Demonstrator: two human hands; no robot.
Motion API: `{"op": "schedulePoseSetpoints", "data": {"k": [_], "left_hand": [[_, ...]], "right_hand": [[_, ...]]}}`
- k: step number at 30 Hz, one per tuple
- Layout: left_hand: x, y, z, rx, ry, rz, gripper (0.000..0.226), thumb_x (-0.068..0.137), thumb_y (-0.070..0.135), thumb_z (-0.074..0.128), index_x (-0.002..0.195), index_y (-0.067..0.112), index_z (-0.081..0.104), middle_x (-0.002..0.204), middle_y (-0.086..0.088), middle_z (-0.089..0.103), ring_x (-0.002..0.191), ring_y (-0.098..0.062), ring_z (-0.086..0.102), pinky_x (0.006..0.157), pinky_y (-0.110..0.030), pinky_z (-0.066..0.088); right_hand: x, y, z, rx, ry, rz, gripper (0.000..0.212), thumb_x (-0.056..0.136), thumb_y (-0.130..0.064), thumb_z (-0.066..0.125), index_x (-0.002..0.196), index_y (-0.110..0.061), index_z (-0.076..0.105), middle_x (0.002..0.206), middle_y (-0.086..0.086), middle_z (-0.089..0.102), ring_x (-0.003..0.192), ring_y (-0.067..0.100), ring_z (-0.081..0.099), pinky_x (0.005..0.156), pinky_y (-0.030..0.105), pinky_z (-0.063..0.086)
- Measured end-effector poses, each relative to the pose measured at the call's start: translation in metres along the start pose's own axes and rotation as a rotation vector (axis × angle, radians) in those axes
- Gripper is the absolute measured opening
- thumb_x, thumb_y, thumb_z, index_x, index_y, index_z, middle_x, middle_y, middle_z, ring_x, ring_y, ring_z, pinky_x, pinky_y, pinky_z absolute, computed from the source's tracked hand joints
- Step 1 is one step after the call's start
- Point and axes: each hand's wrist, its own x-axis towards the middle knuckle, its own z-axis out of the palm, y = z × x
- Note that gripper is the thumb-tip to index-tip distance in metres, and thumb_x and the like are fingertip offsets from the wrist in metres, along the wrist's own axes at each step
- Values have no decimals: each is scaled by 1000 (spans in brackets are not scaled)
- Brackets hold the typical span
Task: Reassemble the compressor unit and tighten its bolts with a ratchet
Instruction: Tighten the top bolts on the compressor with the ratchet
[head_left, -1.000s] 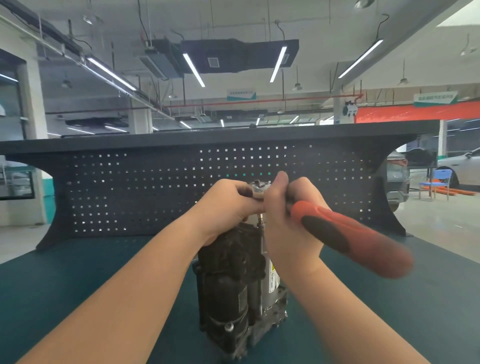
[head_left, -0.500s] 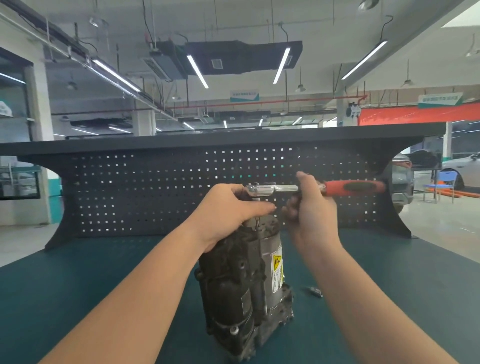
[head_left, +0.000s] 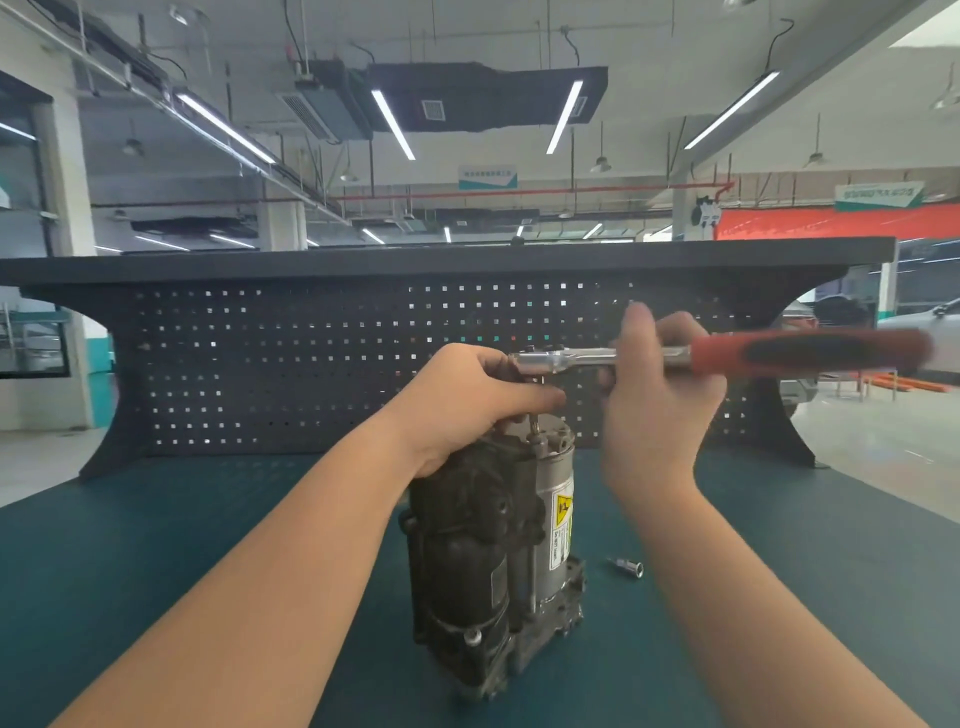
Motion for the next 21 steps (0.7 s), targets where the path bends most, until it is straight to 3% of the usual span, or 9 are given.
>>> {"op": "schedulePoseSetpoints", "data": {"k": [3,4,6,8,10,12,15,19,21], "left_hand": [[3,-3,0,4,-5,3,14,75,11,82,82,4,73,51,8,59,44,-3,50,46,-13,41],[2,-2,0,16,-6,2,16,75,13,82,84,4,73,52,7,59,45,-4,50,47,-13,41],[1,-1,0,41,-6,5,25,73,20,84,88,4,74,56,6,58,49,-7,48,50,-16,41],[2,1,0,106,-5,17,12,75,23,82,76,15,74,57,8,56,49,-5,47,51,-15,39],[7,0,7,238,17,39,26,89,23,67,64,20,62,59,5,52,50,-5,49,56,-18,44],[9,-3,16,241,42,58,37,90,36,56,61,15,51,62,-3,49,62,-19,52,65,-32,46],[5,-1,12,101,12,56,21,77,23,77,59,19,67,52,5,56,50,-9,51,50,-17,43],[7,-1,5,44,18,24,21,76,11,81,88,-4,73,59,1,62,50,-8,51,47,-14,42],[8,-3,4,47,24,23,24,76,14,82,92,-2,73,66,-2,65,55,-9,54,50,-14,44]], "right_hand": [[7,9,-5,340,27,493,28,90,-16,59,68,-21,43,45,-7,37,37,8,31,50,26,25],[7,10,-5,345,25,514,28,91,-15,58,67,-21,44,47,-6,37,38,8,32,50,25,26],[4,2,1,169,19,217,37,89,-20,58,56,-28,43,47,-10,38,41,7,35,46,20,32],[-4,-4,3,-288,-19,-394,40,89,-27,55,55,-28,32,46,-11,32,44,11,34,46,17,30],[-9,-2,4,-593,-61,-982,38,95,-26,50,69,-32,24,57,-7,19,58,18,17,53,20,16],[-13,5,5,-575,-128,-1091,38,96,-19,54,70,-30,28,63,-3,17,63,15,12,56,22,14],[-8,4,3,-352,-59,-624,41,87,-16,60,57,-28,34,55,-5,38,47,7,33,48,16,25],[8,7,-1,333,113,407,29,89,-19,59,65,-24,44,48,-9,37,40,7,34,46,22,28],[5,12,1,337,119,412,30,91,-17,57,64,-22,44,48,-7,37,41,9,34,45,22,29]]}}
